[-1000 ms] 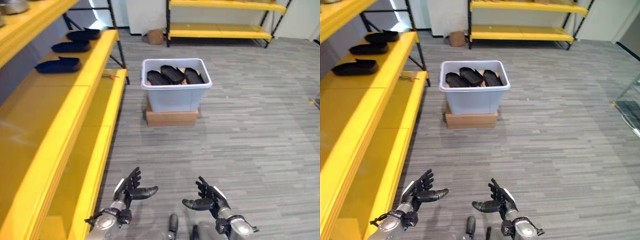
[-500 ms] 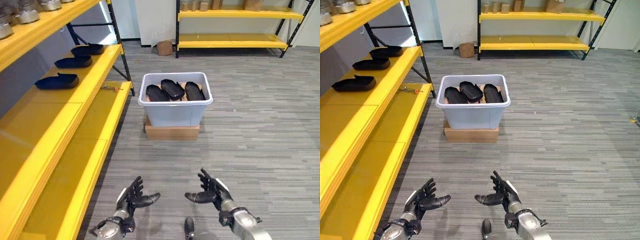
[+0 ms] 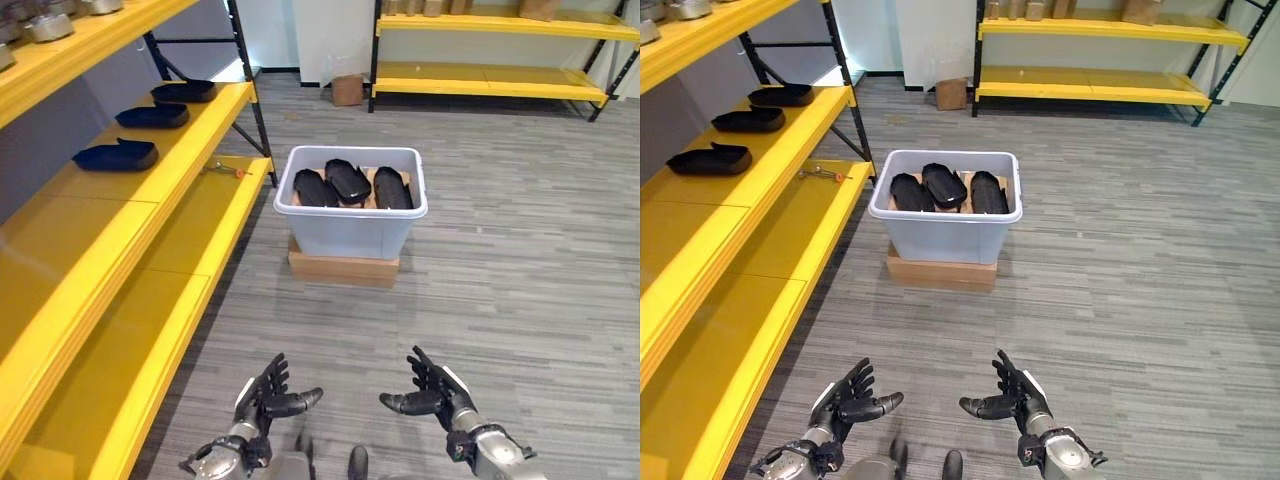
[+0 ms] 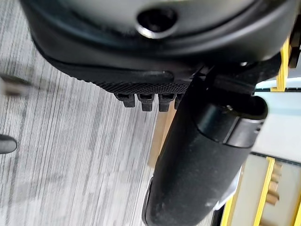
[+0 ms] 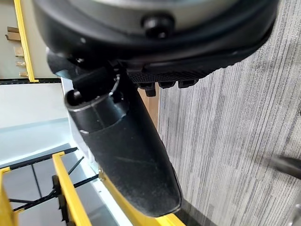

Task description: Move parts from the plastic box to the shelf.

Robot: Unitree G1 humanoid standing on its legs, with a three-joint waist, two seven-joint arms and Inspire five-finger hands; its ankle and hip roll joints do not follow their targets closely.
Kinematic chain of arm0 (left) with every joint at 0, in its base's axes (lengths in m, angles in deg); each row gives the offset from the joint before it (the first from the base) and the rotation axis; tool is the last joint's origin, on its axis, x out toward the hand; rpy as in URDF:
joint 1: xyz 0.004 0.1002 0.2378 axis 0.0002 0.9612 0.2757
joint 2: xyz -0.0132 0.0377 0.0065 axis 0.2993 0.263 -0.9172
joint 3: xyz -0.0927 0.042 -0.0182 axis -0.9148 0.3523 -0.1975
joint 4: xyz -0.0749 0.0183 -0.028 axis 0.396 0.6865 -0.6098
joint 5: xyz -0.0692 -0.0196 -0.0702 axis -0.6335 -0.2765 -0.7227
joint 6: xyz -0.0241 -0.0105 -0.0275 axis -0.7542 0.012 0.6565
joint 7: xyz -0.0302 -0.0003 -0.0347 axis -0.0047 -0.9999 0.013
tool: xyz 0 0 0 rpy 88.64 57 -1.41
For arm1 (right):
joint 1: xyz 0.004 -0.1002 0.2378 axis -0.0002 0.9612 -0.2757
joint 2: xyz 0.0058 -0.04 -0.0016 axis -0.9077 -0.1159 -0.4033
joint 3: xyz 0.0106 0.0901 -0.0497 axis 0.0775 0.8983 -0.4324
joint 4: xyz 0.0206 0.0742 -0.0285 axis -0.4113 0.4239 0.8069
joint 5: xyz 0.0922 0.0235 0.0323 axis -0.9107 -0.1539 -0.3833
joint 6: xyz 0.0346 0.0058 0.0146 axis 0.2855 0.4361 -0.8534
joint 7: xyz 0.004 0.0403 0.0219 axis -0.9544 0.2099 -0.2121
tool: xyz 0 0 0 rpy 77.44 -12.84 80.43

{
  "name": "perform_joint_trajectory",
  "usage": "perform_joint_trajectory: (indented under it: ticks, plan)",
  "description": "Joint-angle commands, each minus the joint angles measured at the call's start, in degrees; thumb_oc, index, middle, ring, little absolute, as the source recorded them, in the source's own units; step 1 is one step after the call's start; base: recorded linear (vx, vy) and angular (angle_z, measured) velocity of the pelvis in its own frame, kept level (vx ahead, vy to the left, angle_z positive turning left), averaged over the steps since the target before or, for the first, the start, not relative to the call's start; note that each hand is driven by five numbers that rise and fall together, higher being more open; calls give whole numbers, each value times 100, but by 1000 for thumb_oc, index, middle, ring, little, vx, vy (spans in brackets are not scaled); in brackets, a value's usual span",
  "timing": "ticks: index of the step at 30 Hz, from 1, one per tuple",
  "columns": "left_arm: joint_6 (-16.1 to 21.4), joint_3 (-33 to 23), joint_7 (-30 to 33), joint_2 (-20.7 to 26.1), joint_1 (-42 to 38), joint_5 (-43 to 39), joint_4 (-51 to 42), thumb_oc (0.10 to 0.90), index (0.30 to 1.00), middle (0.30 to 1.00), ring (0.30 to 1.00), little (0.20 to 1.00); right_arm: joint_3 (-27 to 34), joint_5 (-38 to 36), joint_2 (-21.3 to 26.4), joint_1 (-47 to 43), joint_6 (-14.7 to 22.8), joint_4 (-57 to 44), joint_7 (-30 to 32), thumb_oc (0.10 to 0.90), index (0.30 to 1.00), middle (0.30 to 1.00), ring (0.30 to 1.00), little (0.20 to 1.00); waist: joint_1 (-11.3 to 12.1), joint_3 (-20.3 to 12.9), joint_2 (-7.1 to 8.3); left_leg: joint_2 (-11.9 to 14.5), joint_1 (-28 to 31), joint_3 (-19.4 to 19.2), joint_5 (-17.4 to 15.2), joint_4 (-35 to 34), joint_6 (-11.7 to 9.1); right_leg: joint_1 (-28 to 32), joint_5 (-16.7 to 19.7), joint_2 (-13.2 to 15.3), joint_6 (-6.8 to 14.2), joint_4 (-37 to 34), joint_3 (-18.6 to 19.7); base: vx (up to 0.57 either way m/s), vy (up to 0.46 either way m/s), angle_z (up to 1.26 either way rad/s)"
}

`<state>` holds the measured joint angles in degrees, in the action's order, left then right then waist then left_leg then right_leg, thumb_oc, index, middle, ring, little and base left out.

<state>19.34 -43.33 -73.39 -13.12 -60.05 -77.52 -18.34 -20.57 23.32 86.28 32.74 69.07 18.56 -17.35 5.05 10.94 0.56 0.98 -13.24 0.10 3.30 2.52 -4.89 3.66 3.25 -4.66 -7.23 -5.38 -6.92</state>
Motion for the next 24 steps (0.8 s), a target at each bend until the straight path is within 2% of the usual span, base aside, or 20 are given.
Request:
perform_joint_trajectory:
  ticks: [1,2,3,5,6,7,9,11,12,14,15,16,17,18,19,20,22,23,24]
  plan:
    - [436,-222,-73,268,-121,-10,-671,900,1000,1000,1000,1000,114,-73,3,-63,418,-649,-116,900,1000,1000,1000,1000,157,-215,10,-71,-114,15,914,-179,334,430,-552,232,877,365,365,107,28,-20]
    - [435,-222,-73,270,-116,-10,-673,900,1000,1000,1000,1000,114,-73,3,-58,416,-653,-116,900,1000,1000,1000,1000,167,-204,16,-75,-87,1,911,-190,337,445,-561,240,879,370,376,311,98,-31]
    - [449,-255,-49,250,-96,-33,-699,900,1000,1000,1000,1000,78,-24,-59,-13,368,-648,-160,900,1000,1000,1000,1000,218,-314,51,-131,20,159,873,-218,415,587,-746,269,891,491,443,286,98,-56]
    - [460,-239,-27,278,-104,-58,-755,900,1000,1000,1000,1000,55,-48,-90,8,354,-666,-182,900,1000,1000,1000,1000,225,-387,118,-163,120,132,791,-147,459,636,-866,366,910,632,422,349,127,-54]
    - [446,-241,-27,303,-117,-96,-788,900,1000,1000,1000,1000,58,-56,-106,49,333,-722,-220,900,1000,1000,1000,1000,240,-429,194,-220,136,131,596,46,543,697,-929,476,958,760,429,252,99,-26]
    - [446,-240,-27,305,-116,-97,-788,900,1000,1000,1000,1000,59,-56,-107,51,332,-724,-220,900,1000,1000,1000,1000,242,-428,197,-222,134,127,588,56,545,698,-933,480,959,763,431,254,106,-16]
    - [423,-224,-5,334,-157,-125,-793,900,1000,1000,1000,1000,47,-45,-104,19,317,-750,-243,900,1000,1000,1000,1000,258,-464,274,-330,92,103,372,258,626,725,-950,611,1026,885,410,231,122,-9]
    - [415,-211,30,376,-192,-174,-818,900,1000,1000,1000,1000,20,-68,-125,-55,307,-738,-242,900,1000,1000,1000,1000,299,-528,333,-479,56,96,115,525,709,694,-904,751,1118,993,409,229,139,1]
    - [414,-211,30,378,-191,-174,-819,900,1000,1000,1000,1000,19,-68,-127,-55,308,-737,-242,900,1000,1000,1000,1000,298,-532,336,-482,47,95,106,539,711,689,-909,753,1120,997,408,198,115,4]
    - [407,-212,60,425,-230,-136,-815,900,1000,1000,1000,1000,2,-76,-182,-117,326,-749,-254,900,1000,1000,1000,1000,320,-572,372,-622,108,98,-160,682,827,501,-690,875,1279,1570,403,201,136,7]
    - [405,-209,78,446,-246,-109,-816,900,1000,1000,1000,1000,-19,-61,-208,-131,329,-762,-262,900,1000,1000,1000,1000,310,-556,365,-661,163,120,-237,704,880,300,-452,912,1358,2007,419,95,82,3]
    - [405,-210,79,447,-247,-109,-816,900,1000,1000,1000,1000,-20,-60,-209,-132,329,-761,-262,900,1000,1000,1000,1000,313,-562,368,-662,152,114,-240,710,883,281,-462,916,1362,2030,426,125,130,2]
    - [398,-183,92,490,-287,-42,-830,900,1000,1000,1000,1000,-29,-42,-264,-118,331,-796,-270,900,1000,1000,1000,1000,218,-493,310,-721,394,206,-362,660,1000,-211,253,930,1486,3106,463,120,135,-1]
    - [396,-163,94,520,-309,-19,-838,900,1000,1000,1000,1000,-35,-42,-272,-110,327,-816,-274,900,1000,1000,1000,1000,133,-407,246,-703,537,261,-407,645,1047,-439,577,931,1523,3610,488,177,173,11]
    - [386,-135,79,558,-332,0,-856,900,1000,1000,1000,1000,-36,-27,-267,-83,331,-845,-291,900,1000,1000,1000,1000,34,-312,154,-659,665,325,-426,623,1080,-637,719,879,1511,4037,523,87,83,21]
    - [385,-136,79,557,-334,1,-856,900,1000,1000,1000,1000,-36,-27,-265,-84,331,-846,-291,900,1000,1000,1000,1000,31,-302,158,-667,669,325,-428,626,1082,-640,707,887,1513,4059,525,118,72,33]
    - [380,-91,31,574,-339,72,-870,900,1000,1000,1000,1000,-5,2,-271,0,319,-909,-308,900,1000,1000,1000,1000,-95,-205,4,-582,937,448,-503,548,1120,-1148,454,861,1403,4512,431,205,71,37]
    - [387,-67,-8,573,-337,73,-863,900,1000,1000,1000,1000,8,-59,-242,53,333,-967,-321,900,1000,1000,1000,1000,-263,-149,-65,-563,1216,626,-516,465,1102,-1723,249,700,1292,4134,484,305,27,18]
    - [393,-75,-16,572,-328,47,-871,900,1000,1000,1000,1000,17,-109,-230,73,339,-1004,-307,900,1000,1000,1000,1000,-323,-101,-49,-587,1354,668,-573,446,1085,-1813,214,778,1272,3861,465,248,-7,4]
